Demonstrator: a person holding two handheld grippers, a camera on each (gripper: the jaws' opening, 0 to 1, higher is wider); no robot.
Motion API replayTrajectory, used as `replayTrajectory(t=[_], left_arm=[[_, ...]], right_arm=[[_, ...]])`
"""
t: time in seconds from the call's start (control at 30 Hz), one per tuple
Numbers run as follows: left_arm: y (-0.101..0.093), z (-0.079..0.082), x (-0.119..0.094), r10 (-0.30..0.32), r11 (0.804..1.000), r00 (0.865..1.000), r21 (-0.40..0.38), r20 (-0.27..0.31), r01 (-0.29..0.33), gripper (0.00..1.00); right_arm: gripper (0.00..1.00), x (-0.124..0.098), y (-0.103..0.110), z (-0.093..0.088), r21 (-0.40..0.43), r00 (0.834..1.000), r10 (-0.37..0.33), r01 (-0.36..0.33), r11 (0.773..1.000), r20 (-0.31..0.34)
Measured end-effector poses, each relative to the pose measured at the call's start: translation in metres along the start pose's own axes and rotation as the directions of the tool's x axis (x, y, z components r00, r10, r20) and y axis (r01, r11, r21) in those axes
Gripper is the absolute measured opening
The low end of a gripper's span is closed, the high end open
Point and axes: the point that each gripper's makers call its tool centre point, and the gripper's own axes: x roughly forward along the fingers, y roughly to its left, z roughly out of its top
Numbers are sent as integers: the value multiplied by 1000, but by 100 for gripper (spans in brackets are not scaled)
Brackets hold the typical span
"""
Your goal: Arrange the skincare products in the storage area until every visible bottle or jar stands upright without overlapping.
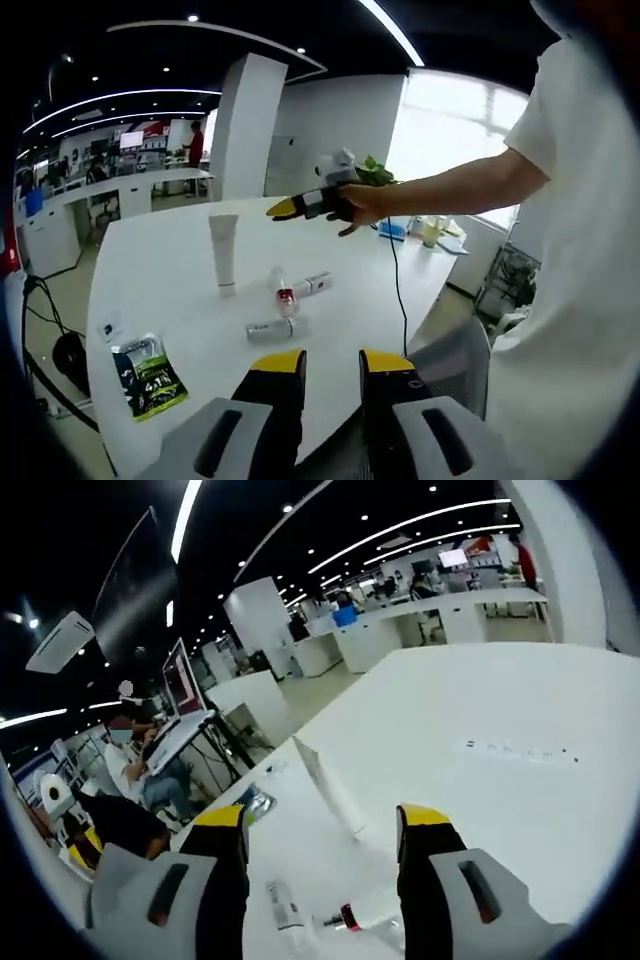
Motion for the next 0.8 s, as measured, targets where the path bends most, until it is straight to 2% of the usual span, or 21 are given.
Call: replayTrajectory(t=[0.13,0.3,0.43,0.53,0.6,0.67,0.73,0.8], left_arm=[[0,1,3,-15,1000,1000,5,0,15,22],[0,1,6,-25,1000,1000,1,0,25,22],[-1,1,8,-33,999,999,-13,8,33,22],[0,0,10,-34,999,999,-12,10,34,22],[1,0,10,-34,999,999,-17,10,35,22],[1,-2,9,-35,999,999,-16,7,35,22],[3,-4,8,-31,999,1000,-15,1,31,22],[5,-4,7,-24,1000,1000,-20,2,24,22]], right_arm=[[61,-10,-4,-11,28,999,-36,35,999,11],[65,-18,-7,-28,-8,996,-81,81,997,-36],[69,-22,-13,-41,8,992,-106,106,994,-73],[73,-26,-21,-58,-26,978,-149,147,989,-143],[73,-25,-21,-63,-65,976,-148,139,988,-162],[73,-24,-23,-73,-138,960,-172,143,980,-220],[73,-21,-25,-78,-192,951,-180,134,972,-251],[73,-19,-26,-83,-215,943,-183,125,969,-278]])
